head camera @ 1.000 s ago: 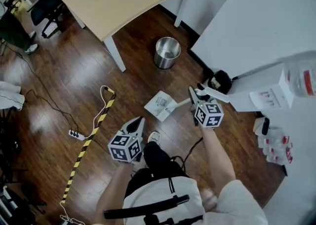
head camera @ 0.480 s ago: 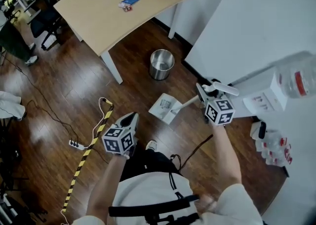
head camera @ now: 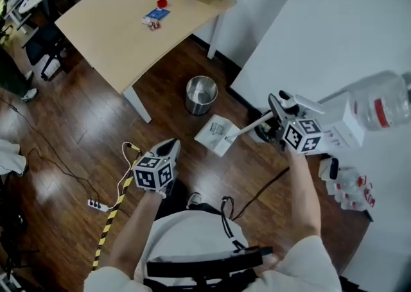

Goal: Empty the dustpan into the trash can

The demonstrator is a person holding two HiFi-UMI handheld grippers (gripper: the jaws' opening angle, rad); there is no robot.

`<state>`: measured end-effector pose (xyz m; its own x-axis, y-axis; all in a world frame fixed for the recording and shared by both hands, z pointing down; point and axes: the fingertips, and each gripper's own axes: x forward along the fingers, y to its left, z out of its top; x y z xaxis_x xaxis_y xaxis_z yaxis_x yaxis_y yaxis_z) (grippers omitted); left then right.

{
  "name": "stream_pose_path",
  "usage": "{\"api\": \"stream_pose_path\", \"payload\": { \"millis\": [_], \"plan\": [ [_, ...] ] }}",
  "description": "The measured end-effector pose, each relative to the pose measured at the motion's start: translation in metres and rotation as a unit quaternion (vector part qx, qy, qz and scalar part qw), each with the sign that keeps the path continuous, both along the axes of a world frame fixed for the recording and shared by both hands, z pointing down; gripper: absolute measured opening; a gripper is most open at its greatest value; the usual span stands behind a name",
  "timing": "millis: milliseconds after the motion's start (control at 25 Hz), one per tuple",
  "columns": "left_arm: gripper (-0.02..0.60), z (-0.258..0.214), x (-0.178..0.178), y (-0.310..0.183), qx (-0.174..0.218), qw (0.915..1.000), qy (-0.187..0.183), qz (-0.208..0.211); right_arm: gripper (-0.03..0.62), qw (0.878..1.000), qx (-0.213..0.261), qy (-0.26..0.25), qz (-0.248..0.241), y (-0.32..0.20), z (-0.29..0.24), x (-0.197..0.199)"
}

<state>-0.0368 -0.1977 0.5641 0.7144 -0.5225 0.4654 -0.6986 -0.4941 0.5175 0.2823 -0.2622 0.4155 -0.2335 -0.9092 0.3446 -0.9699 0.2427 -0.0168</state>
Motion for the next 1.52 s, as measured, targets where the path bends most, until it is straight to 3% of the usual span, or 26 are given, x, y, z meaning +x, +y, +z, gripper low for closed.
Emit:
{"api": "stream_pose_path", "payload": {
  "millis": [400,560,920,1240,1520],
  "plan": [
    [-0.011,-0.009,-0.015,-0.088,0.009,0.9998,0.006,0.014,0.195,1.0,0.019,0.018,-0.016,-0.11,-0.076,0.019],
    [-0.011,-0.007,-0.017,-0.114,0.006,1.0,0.006,-0.001,0.195,0.999,0.023,0.006,-0.023,-0.151,-0.085,0.032],
    [-0.011,-0.001,-0.005,-0.162,-0.003,0.998,-0.005,-0.063,0.193,0.994,0.055,0.003,-0.09,-0.248,-0.111,0.042],
    [-0.011,0.004,0.011,-0.189,-0.015,0.9938,-0.011,-0.109,0.192,0.985,0.059,0.029,-0.161,-0.314,-0.096,0.038],
    [-0.011,0.018,0.017,-0.189,-0.037,0.9908,-0.018,-0.129,0.189,0.962,0.042,0.093,-0.253,-0.313,-0.039,0.022]
  ]
}}
